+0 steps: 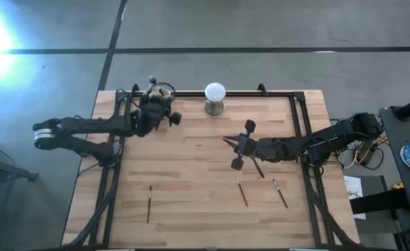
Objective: Put items in baskets/containers
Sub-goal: Put the powder brush into the organizer
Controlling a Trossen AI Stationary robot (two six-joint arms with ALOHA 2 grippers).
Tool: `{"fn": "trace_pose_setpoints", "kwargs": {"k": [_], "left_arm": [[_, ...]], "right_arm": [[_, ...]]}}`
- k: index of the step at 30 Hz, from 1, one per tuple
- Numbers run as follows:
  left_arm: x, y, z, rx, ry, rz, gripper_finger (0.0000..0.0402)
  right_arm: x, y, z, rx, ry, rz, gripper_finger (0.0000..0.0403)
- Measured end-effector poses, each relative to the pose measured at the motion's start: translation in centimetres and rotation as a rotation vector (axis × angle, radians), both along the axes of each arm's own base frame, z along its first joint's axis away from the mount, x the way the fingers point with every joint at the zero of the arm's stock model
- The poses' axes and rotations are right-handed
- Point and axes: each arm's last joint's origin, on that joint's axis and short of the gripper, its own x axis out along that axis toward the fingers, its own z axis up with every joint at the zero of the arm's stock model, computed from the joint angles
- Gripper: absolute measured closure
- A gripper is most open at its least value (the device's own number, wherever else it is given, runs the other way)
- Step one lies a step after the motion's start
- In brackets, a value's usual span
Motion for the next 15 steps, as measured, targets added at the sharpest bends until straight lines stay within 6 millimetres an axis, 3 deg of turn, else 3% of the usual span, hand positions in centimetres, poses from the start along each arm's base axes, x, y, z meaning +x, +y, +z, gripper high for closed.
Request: {"fn": "trace_pose_setpoints", "kwargs": {"k": [7, 15], "left_arm": [[-0.4, 3.8, 1.1, 0.189, 0.009, 0.093, 0.0401], [-1.7, 7.1, 0.9, 0.245, 0.072, 0.173, 0.0401]], "right_arm": [[0.0, 0.0, 0.0, -0.037, 0.014, 0.009, 0.0376], [0.0, 0.0, 0.2, -0.088, 0.024, 0.021, 0.0376]]}}
